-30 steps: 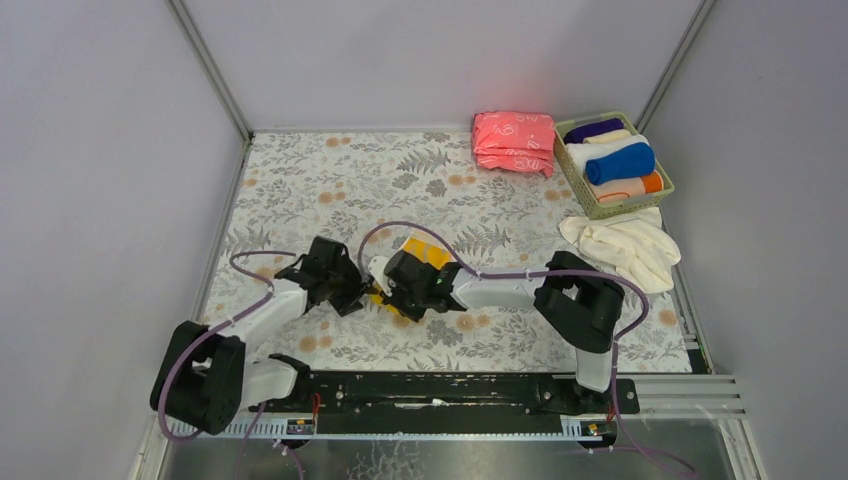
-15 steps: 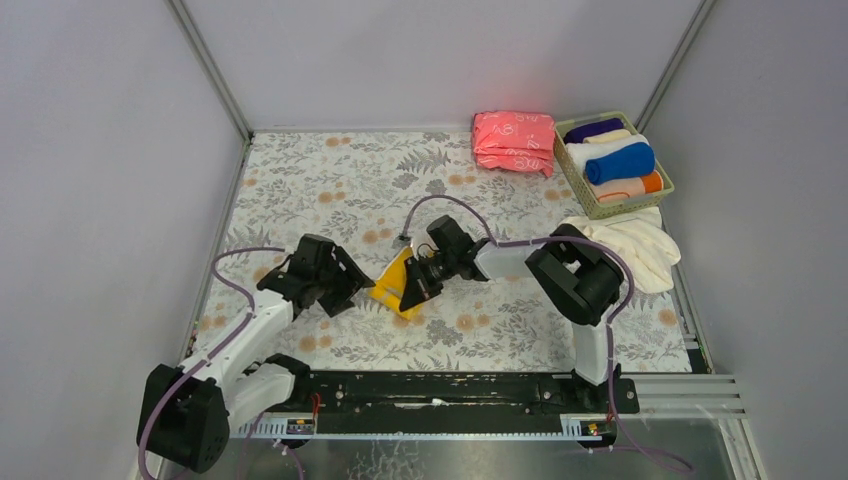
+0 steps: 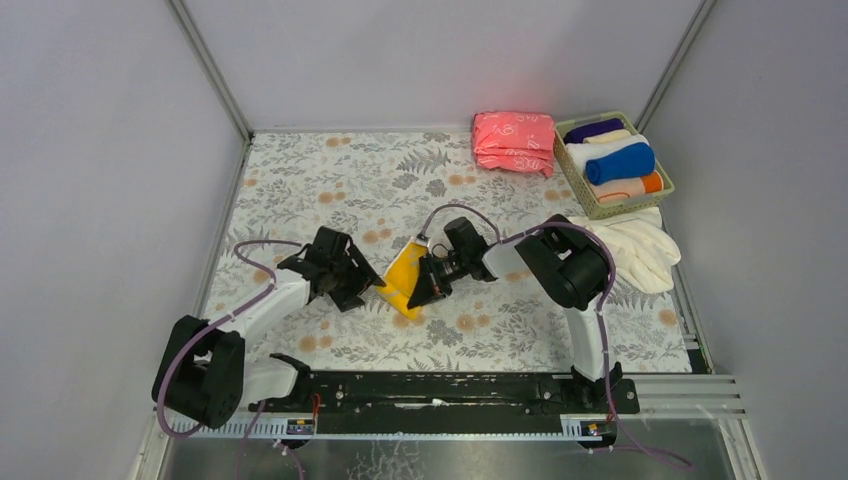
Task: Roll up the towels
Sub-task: Roll the towel at the center of the board.
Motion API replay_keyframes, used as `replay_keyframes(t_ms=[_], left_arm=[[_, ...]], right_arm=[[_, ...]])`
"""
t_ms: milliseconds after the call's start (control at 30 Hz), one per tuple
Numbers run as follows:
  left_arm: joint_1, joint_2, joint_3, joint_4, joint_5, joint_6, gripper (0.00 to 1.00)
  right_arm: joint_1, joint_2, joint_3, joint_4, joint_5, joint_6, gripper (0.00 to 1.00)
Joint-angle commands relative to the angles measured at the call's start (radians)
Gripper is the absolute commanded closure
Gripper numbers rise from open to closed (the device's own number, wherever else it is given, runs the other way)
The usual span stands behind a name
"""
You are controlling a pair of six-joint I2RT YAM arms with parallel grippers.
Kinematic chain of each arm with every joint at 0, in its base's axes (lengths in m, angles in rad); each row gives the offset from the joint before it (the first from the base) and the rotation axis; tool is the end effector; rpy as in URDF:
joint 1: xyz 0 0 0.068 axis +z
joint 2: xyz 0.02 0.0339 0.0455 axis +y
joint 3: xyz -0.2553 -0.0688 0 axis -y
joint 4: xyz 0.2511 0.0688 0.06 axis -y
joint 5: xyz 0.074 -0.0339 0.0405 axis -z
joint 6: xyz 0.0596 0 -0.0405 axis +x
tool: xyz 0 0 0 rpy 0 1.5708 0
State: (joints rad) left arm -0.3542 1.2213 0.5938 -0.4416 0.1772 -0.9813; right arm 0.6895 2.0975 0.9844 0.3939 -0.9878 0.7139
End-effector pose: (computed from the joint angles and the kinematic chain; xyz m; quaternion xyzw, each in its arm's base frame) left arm 0.2166 -0.0913 0.1382 -0.2767 0.9246 -0.2204 0.1411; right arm 0.2719 0.2887 0.0651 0.1860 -0.8042 -0.5645 0.0009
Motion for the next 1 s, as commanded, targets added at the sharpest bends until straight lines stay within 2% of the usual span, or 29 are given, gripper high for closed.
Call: replay_keyframes(t_ms=[0, 267, 400, 533, 600, 733, 967], left_arm=[[-0.010, 0.039, 0.043, 0.075, -0.032, 0.017, 0.35], [-0.009, 0.151, -0.007, 0.128, -0.048, 0.018, 0.49], [-0.010, 0.181, -0.016, 0.139, -0.059, 0.023, 0.50], [-0.009, 0.214, -0.012, 0.139, -0.064, 0.031, 0.50], [-0.009, 0.224, -0.011, 0.140, -0.062, 0.033, 0.50], [-0.009, 0.232, -0.010, 0.139, -0.061, 0.035, 0.50], [-0.009, 0.239, -0.008, 0.133, -0.063, 0.038, 0.50]], right_arm=[[-0.010, 0.011, 0.032, -0.079, 0.045, -0.040, 0.98], [-0.007, -0.135, 0.080, -0.342, 0.233, -0.211, 0.89], [0.019, -0.210, 0.106, -0.442, 0.334, -0.293, 0.72], [0.106, -0.320, 0.129, -0.527, 0.506, -0.406, 0.60], [0.157, -0.370, 0.136, -0.569, 0.633, -0.474, 0.58], [0.259, -0.454, 0.110, -0.584, 0.880, -0.636, 0.53], [0.359, -0.476, 0.072, -0.532, 0.956, -0.794, 0.46]])
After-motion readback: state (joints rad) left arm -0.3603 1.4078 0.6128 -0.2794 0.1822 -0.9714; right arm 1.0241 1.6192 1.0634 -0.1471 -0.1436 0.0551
